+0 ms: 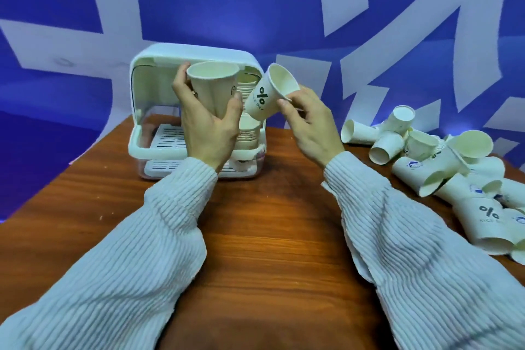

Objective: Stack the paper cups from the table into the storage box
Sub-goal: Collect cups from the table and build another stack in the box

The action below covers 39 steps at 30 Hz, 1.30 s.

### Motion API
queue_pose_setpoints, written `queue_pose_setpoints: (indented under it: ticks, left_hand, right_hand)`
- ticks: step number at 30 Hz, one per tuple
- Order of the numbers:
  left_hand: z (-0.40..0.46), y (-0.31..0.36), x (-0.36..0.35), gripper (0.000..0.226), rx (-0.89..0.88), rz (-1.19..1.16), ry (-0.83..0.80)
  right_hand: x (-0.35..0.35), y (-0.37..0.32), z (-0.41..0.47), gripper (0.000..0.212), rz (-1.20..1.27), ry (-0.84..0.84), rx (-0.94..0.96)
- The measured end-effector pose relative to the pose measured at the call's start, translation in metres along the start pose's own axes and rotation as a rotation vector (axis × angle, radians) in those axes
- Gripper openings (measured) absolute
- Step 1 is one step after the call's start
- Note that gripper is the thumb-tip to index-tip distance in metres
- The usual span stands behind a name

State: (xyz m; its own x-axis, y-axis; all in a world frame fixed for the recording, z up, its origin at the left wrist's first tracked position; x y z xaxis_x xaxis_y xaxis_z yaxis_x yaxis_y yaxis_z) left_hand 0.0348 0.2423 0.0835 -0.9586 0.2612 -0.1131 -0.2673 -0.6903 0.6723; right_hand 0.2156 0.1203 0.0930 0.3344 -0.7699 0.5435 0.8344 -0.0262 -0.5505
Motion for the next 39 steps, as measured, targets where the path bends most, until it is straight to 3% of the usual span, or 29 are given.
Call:
queue_pose_setpoints:
  ticks: [8,13,19,24,28,33,39]
  left_hand:
    - [0.019,-0.018,0.014,0.082,0.044,-0.023,0.047]
    - [0.02,-0.025,0.014,0.069,0.042,-0.053,0.018]
    - [0.021,-0.025,-0.005,0.067,0.091,-0.086,-0.054]
    - [0.027,-0.02,-0.03,0.069,0.075,0.082,-0.182]
    - [0.017,-0.044,-0.058,0.078,0.058,0.395,-0.477]
    - [-0.011,-0.065,-0.055,0.075,-0.022,0.792,-0.603]
    - [-0.015,-0.059,-0.061,0.072,-0.082,0.913,-0.562]
  right_hand:
    - [-0.076,-0.003,0.011,0.038,-0.427,-0.472,0.011]
    - [-0.108,0.017,-0.005,0.048,-0.43,-0.684,-0.095]
    - [-0.1,0.02,-0.004,0.029,-0.261,-0.546,-0.176]
    - [-0.09,0.032,-0.002,0.076,0.016,-0.407,-0.306]
    - [-0.091,0.032,-0.006,0.1,0.055,-0.406,-0.295]
    - [-0.095,0.031,-0.009,0.102,0.11,-0.407,-0.312]
    - [-0.085,0.024,-0.022,0.101,0.067,-0.41,-0.262]
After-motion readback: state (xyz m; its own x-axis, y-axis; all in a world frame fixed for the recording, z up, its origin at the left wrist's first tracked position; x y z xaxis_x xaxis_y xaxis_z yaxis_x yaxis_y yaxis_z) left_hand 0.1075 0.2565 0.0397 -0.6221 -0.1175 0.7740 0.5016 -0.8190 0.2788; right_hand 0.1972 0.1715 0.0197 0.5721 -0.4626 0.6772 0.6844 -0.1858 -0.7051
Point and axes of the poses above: each hand's wrist, its own z-axis towards the middle knuckle, its own x-axis out of the back of the hand, y = z × x, the point moved 10 cm from there along z, towards the middle knuckle, and after that the axes turned 2 degrees about -x, right-handed, at the moved point
